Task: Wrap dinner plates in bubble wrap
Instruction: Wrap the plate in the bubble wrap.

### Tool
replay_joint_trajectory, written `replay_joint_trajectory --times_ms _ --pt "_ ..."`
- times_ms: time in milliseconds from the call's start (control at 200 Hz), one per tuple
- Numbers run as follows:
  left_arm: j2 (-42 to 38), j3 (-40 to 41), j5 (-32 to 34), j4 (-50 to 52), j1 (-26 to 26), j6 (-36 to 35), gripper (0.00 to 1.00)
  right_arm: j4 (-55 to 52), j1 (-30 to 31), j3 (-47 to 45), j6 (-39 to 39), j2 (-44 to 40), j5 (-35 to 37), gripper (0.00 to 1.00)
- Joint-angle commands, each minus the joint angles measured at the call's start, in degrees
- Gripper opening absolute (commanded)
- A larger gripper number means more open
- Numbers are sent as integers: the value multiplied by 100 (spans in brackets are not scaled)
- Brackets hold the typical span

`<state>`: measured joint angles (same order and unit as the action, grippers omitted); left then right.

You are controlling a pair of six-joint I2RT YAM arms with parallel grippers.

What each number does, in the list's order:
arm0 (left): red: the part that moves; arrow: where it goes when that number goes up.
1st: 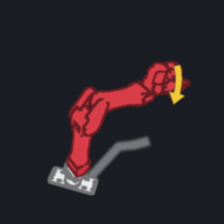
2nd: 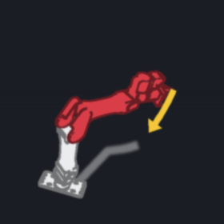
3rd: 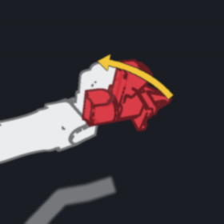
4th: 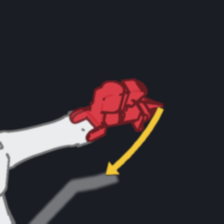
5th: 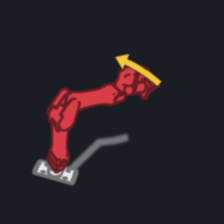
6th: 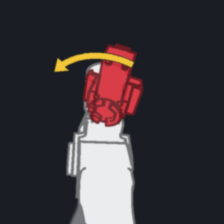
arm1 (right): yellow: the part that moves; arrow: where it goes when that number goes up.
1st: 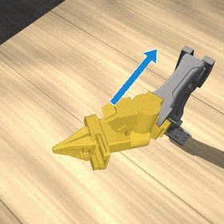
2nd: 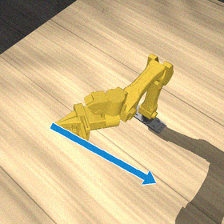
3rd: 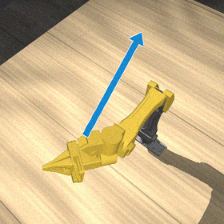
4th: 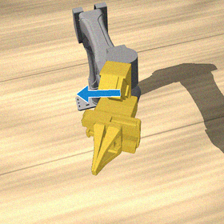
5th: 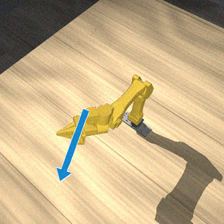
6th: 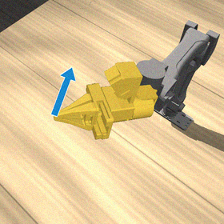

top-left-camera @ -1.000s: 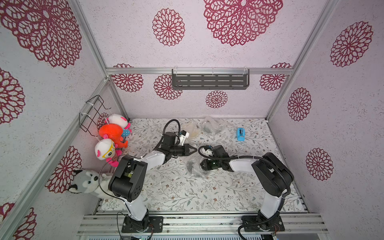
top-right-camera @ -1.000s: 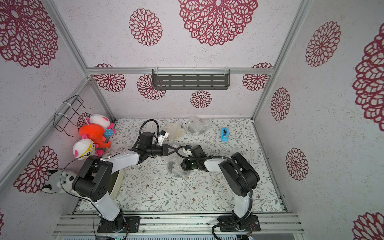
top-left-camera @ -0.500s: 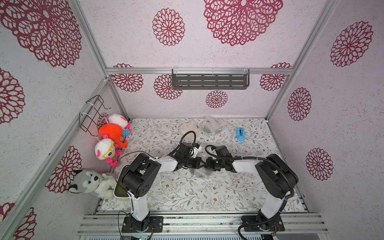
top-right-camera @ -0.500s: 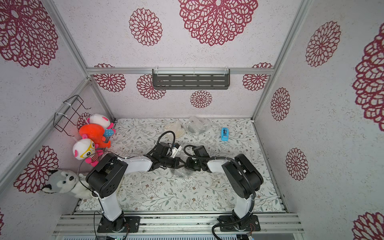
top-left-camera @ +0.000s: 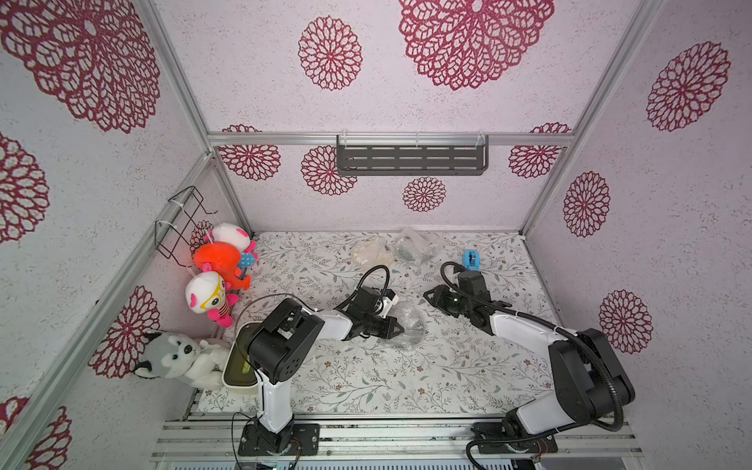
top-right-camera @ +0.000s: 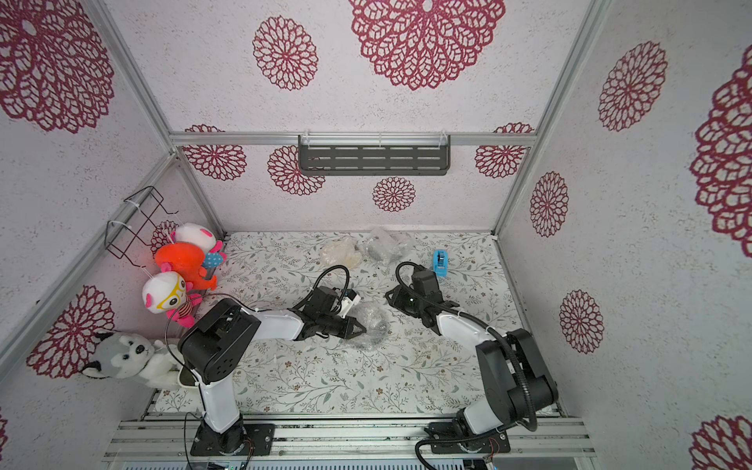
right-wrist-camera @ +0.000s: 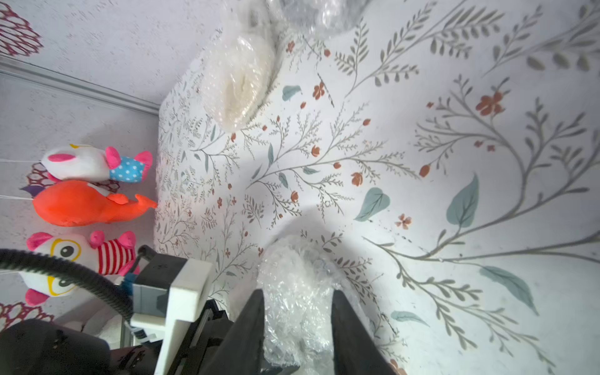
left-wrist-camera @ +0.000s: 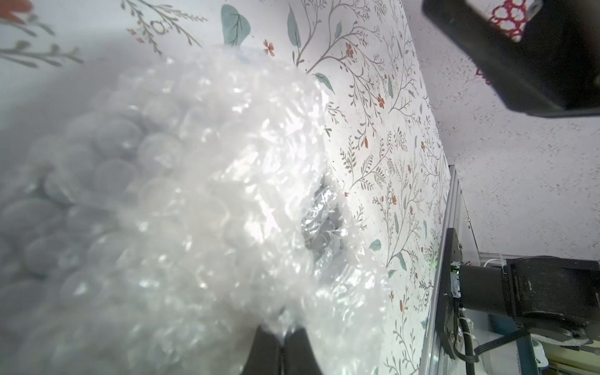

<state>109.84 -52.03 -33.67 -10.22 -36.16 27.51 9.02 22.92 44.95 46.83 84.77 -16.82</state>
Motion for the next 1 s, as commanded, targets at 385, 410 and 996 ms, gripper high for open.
replay_joint_trajectory --times_ms 385,410,996 --pt "-138 -778 112 1612 -220 -847 0 -91 477 -1170 -487 -165 -889 16" --pt "-130 -806 107 1654 -239 -944 0 155 565 -1113 -323 -10 -928 16" --pt "160 -738 237 1663 -516 -2307 2 809 385 -857 450 -550 -684 36"
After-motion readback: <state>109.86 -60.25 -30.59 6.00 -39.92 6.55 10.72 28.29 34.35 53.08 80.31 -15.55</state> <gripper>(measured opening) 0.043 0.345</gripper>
